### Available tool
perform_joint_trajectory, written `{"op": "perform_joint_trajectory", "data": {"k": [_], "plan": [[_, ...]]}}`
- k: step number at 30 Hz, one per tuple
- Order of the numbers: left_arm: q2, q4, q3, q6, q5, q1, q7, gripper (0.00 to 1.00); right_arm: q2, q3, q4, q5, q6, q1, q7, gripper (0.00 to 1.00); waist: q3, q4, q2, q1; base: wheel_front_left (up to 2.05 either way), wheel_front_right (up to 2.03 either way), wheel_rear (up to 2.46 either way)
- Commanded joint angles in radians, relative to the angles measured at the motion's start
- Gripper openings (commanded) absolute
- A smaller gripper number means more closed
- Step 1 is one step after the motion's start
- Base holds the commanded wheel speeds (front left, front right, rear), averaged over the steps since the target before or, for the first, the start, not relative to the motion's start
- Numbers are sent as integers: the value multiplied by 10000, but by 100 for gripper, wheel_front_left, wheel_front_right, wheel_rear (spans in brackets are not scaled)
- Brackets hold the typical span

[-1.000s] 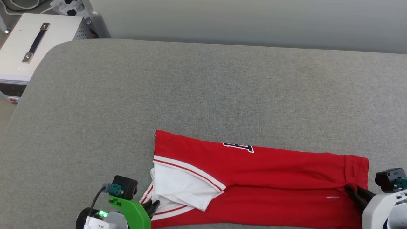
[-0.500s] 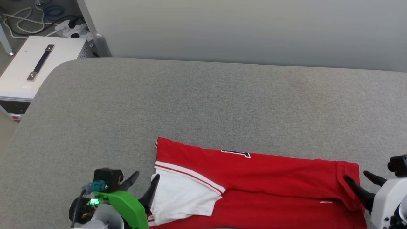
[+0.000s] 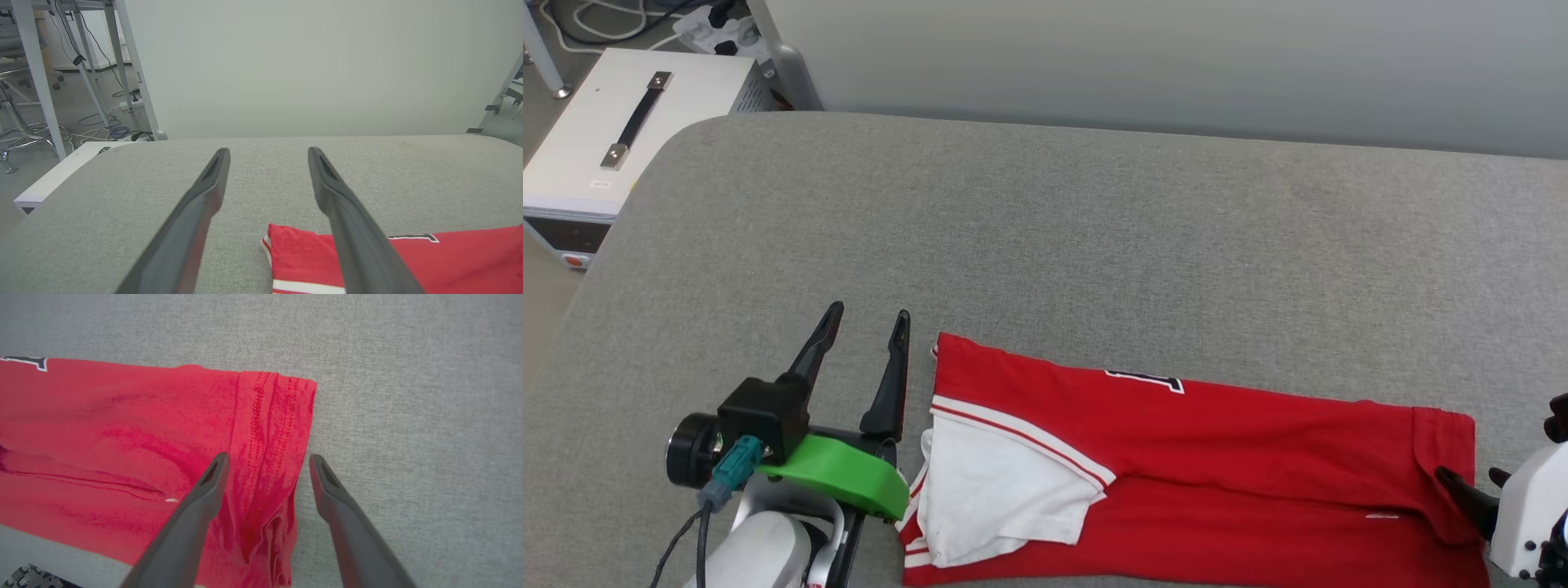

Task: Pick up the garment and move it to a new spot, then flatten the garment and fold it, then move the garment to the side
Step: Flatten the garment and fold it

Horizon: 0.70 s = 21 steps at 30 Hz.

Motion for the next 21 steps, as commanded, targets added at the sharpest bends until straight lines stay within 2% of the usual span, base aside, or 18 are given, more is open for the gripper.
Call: {"op": "perform_joint_trajectory", "data": {"k": [1, 10, 16, 21], "plan": [[-222, -48, 322, -135, 364, 430, -53, 100, 197, -208, 66, -287, -9, 134, 172, 100, 182, 154, -1, 1, 0, 0, 0], [-1371, 278, 1950, -1459, 1839, 1242, -55, 100, 1282, -1347, 457, -1120, -9, 378, 1604, 100, 487, 376, -1, 1, 0, 0, 0], [-2038, 589, 2734, -2256, 2388, 1327, -56, 100, 1805, -1508, 385, -965, -9, 402, 1935, 100, 646, 437, -1, 1, 0, 0, 0], [-2459, 802, 3208, -2743, 2797, 1258, -56, 100, 2068, -1153, 385, -792, -9, 358, 2026, 100, 788, 441, -1, 1, 0, 0, 0]]}}
